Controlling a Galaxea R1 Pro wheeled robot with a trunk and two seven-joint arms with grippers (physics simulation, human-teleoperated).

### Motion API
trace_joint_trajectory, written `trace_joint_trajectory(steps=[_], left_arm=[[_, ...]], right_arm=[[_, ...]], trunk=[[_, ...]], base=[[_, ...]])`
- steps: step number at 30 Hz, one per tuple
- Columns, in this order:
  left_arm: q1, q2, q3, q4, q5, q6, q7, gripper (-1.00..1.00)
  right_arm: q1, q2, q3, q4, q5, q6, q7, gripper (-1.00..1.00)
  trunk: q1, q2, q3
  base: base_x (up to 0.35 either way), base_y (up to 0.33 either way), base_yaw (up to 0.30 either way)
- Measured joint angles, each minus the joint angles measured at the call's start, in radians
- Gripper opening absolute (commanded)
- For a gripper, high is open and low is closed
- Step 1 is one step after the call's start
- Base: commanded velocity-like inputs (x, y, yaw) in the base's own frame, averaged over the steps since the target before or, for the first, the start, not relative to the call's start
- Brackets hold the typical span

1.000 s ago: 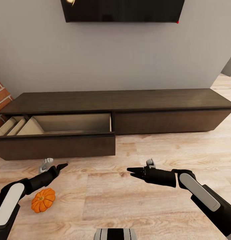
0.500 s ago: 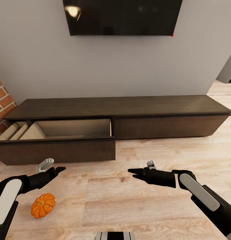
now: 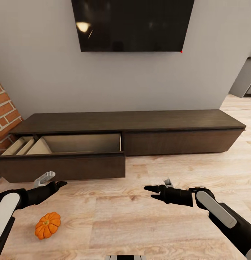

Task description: Place each of the two pumpkins and all three candles from the living room inside a cabinet in the living room (use any cabinet), then make sure every cabinet is closed, and position the cauldron so it is next to a table in the living room.

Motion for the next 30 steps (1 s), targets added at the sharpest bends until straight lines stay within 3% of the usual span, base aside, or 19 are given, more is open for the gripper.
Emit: trace_joint_trajectory(steps=[7,10,16,26,30], left_arm=[[0.0,0.026,0.0,0.0,0.001,0.0,0.0,1.0],[0.001,0.043,-0.003,0.0,0.002,0.0,0.0,1.0],[0.001,0.067,-0.012,-0.001,0.002,0.0,0.0,1.0],[0.004,0.112,-0.026,0.005,-0.005,0.0,0.003,1.0],[0.005,0.123,-0.031,0.008,-0.009,0.0,0.034,1.0]], right_arm=[[0.0,0.004,0.011,0.097,0.009,0.001,0.002,1.0],[0.0,0.029,0.025,0.108,0.025,-0.002,0.0,1.0],[0.0,0.083,0.052,0.112,0.12,-0.004,0.001,1.0],[0.0,0.102,0.055,0.117,0.172,-0.033,-0.005,1.0],[0.0,0.106,0.057,0.132,0.201,-0.06,-0.005,1.0]], trunk=[[-0.004,0.002,0.027],[-0.005,0.002,0.039],[-0.008,0.004,0.062],[-0.046,0.073,0.093],[-0.061,0.101,0.106]], base=[[-0.036,0.0,0.0],[-0.001,0.0,0.0],[0.0,0.0,0.0],[-0.007,0.0,0.0],[-0.213,0.0,0.0]])
